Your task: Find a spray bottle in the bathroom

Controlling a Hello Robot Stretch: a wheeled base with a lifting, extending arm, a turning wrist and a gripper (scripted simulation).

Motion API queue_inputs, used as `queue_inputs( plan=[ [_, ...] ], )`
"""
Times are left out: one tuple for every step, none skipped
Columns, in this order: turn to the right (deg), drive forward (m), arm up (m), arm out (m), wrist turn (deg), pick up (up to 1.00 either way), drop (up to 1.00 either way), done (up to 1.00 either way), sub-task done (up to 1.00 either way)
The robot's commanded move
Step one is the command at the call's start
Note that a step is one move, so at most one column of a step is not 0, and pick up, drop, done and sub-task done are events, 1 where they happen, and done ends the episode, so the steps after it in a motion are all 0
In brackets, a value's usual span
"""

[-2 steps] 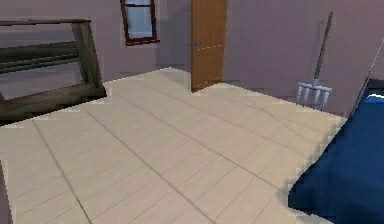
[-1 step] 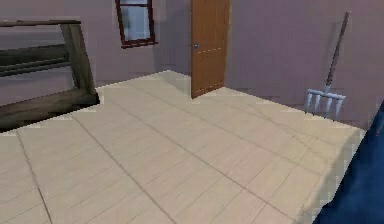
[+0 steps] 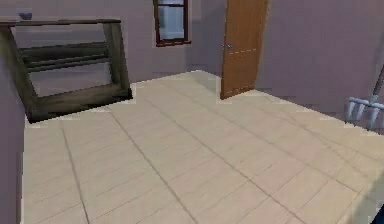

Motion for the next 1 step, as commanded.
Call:
queue_inputs(
  plan=[
    [0.0,1.0,0.0,0.0,0.0,0.0,0.0,0.0,0.0]
  ],
)
